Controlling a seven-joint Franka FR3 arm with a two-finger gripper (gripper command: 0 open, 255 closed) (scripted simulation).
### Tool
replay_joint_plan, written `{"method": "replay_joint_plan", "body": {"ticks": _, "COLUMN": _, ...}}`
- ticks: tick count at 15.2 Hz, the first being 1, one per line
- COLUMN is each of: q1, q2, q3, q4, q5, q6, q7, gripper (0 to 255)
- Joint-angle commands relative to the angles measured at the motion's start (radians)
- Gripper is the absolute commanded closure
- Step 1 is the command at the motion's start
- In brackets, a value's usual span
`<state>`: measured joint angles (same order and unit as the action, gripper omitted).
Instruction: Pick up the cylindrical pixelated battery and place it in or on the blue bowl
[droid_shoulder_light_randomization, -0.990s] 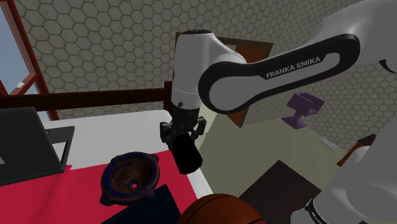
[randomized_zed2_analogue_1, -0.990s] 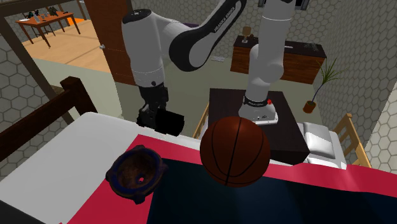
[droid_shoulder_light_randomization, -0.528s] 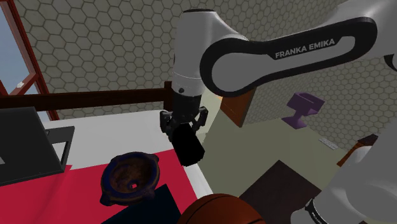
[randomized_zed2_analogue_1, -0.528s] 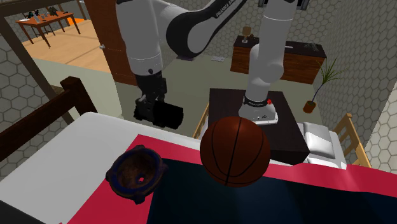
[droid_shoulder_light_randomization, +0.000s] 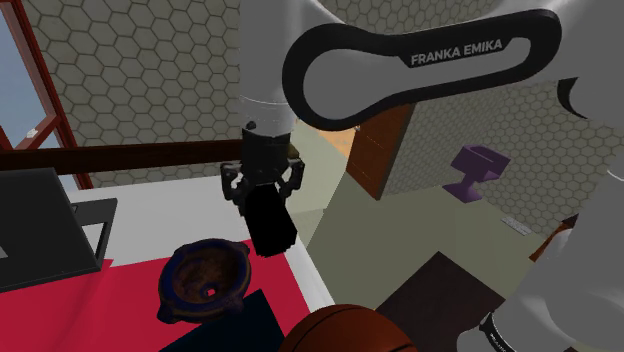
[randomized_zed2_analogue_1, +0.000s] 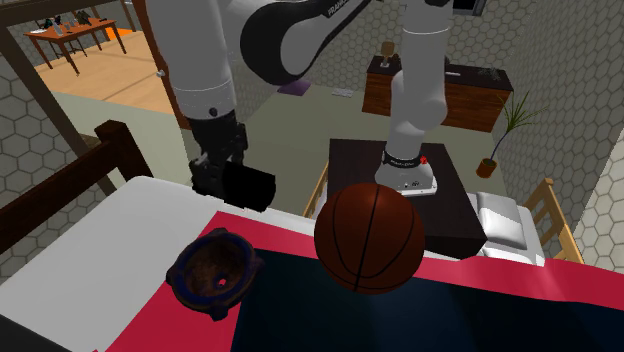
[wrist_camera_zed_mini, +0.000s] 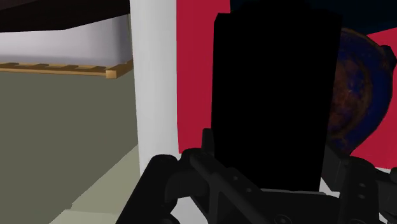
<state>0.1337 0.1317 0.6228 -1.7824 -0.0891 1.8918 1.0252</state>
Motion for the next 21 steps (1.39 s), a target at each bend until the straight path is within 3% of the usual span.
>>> {"method": "replay_joint_plan", "body": {"ticks": 1, "q1": 0.04, "q2": 0.088, "q3": 0.013, "q4": 0.108, "q5": -0.055, "q6": -0.038, "q7": 0.06, "gripper": 255}}
{"method": "replay_joint_plan", "body": {"ticks": 7, "q1": 0.225, "q2": 0.376, "q3": -0.002, "q4": 0.517, "q5": -0.209, "q6": -0.203, "q7": 0.175, "gripper": 255}}
{"method": "replay_joint_plan", "body": {"ticks": 21, "q1": 0.201, "q2": 0.387, "q3": -0.015, "q4": 0.339, "q5": -0.221, "q6": -0.021, "q7": 0.193, "gripper": 255}}
